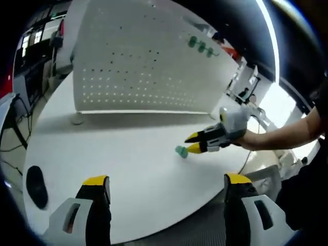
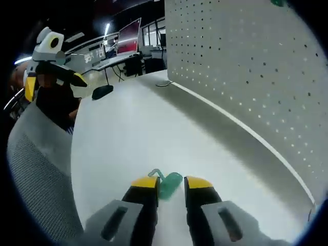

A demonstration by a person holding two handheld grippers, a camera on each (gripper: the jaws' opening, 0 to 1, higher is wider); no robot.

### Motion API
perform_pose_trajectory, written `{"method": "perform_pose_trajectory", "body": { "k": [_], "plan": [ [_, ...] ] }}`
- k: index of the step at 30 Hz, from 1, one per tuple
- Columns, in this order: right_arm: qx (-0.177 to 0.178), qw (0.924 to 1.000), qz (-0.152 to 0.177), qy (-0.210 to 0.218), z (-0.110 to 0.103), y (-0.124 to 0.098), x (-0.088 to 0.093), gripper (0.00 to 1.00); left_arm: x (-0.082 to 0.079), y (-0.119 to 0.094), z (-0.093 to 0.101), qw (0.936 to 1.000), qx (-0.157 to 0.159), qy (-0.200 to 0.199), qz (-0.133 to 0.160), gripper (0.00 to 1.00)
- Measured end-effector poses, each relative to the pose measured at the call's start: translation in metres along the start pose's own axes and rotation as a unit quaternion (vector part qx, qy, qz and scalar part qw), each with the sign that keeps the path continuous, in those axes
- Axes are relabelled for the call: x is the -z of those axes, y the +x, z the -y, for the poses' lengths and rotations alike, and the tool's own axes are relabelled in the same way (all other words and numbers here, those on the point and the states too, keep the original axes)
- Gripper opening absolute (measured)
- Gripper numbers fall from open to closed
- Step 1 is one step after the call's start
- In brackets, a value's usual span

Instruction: Insert the hook assembly into the mounting plate slot until the hook locks in place.

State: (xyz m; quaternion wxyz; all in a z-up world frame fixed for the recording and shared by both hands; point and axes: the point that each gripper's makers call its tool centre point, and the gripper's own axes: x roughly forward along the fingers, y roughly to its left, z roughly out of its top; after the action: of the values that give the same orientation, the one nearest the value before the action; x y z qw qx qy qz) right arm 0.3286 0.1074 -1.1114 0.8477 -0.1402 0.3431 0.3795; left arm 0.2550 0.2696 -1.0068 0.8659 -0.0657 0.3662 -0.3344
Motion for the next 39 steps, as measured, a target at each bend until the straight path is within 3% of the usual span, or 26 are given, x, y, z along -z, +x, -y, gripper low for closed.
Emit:
{"method": "perform_pose_trajectory", "body": {
  "k": [12, 16, 18, 29, 39],
  "plan": [
    [-0.057, 0.9978, 0.004, -0.032, -0.015, 0.025, -0.020, 0.16, -0.002, -0.001, -0.003, 1.0000, -0.003, -0.002, -0.004, 0.91],
    [-0.068, 0.9970, 0.002, -0.037, -0.016, 0.029, -0.023, 0.04, -0.001, -0.002, -0.004, 1.0000, -0.004, -0.004, -0.007, 0.91],
    [-0.084, 0.9963, -0.002, -0.018, -0.020, 0.028, -0.024, 0.02, 0.000, -0.003, -0.005, 0.9999, -0.006, -0.003, -0.008, 0.90],
    [-0.071, 0.9968, 0.001, 0.037, -0.013, 0.019, -0.025, 0.00, -0.005, -0.001, 0.001, 1.0000, -0.001, 0.000, -0.002, 0.92],
    [-0.029, 0.9912, 0.054, 0.117, 0.003, 0.001, -0.053, 0.00, -0.016, -0.004, 0.005, 0.9999, -0.001, 0.014, 0.008, 0.92]
  ]
}}
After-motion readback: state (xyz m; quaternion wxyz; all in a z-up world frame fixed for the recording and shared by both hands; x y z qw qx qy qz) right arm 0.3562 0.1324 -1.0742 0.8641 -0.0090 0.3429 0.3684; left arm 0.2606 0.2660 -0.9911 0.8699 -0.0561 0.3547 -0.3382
